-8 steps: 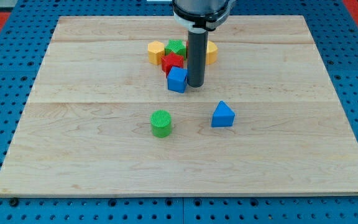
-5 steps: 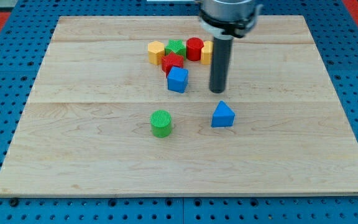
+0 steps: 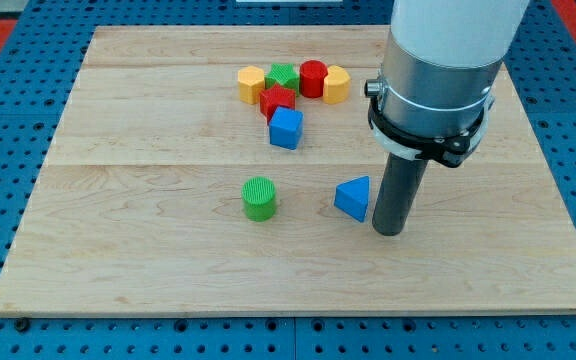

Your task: Move the blue triangle towards the yellow hexagon

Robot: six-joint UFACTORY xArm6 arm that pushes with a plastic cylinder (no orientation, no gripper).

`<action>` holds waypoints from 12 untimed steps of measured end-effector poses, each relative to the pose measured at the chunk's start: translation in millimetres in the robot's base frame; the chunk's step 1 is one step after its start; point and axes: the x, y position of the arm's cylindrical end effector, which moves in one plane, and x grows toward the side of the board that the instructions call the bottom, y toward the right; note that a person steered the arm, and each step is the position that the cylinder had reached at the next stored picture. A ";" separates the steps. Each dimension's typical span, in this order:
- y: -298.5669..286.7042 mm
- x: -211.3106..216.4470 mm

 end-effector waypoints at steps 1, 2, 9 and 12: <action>1.8 -1.6; -0.7 -12.3; -147.3 -84.5; -182.9 -105.2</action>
